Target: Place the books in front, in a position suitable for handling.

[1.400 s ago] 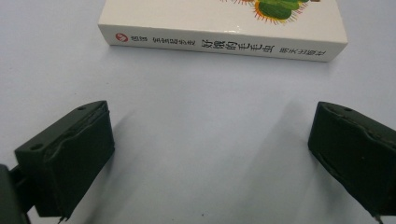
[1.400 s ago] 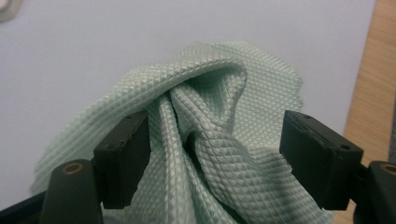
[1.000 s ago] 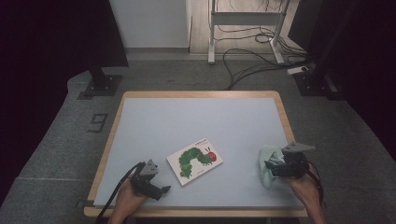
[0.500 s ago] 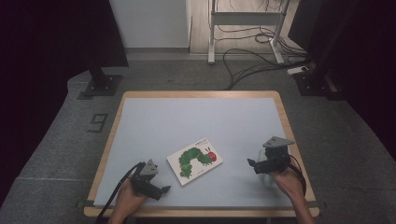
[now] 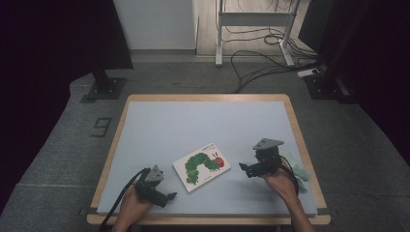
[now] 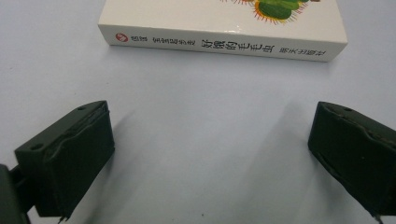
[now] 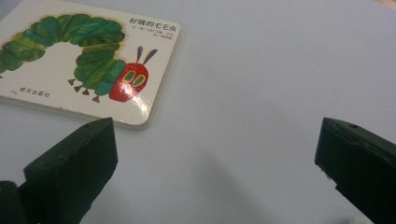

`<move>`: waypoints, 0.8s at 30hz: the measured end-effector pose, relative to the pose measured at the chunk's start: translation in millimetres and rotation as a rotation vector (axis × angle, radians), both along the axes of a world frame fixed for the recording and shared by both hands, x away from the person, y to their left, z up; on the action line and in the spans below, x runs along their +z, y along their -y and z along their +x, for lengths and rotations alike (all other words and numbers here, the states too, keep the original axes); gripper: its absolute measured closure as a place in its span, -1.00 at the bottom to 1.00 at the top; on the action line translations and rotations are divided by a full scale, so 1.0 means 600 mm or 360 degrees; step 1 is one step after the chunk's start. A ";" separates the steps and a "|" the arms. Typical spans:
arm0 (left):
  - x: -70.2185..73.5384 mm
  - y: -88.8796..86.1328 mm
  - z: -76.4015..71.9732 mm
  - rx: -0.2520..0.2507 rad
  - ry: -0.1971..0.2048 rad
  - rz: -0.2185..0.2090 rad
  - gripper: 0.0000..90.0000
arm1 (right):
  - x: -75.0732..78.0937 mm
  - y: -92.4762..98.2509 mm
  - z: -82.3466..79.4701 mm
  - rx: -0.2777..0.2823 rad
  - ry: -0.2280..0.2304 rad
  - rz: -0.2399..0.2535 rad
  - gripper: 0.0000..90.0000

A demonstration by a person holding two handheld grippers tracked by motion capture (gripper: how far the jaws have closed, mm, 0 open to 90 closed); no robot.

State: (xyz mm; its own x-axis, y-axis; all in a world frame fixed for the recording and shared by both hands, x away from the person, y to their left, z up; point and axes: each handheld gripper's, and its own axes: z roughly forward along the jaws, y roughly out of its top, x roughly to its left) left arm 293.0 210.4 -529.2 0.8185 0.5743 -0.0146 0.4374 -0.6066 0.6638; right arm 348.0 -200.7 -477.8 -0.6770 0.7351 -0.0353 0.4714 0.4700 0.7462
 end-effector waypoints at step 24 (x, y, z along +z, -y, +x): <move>0.000 0.003 0.001 0.0012 -0.0001 0.0010 -1.00 | -0.048 -0.098 0.041 0.0144 -0.0084 0.0043 -1.00</move>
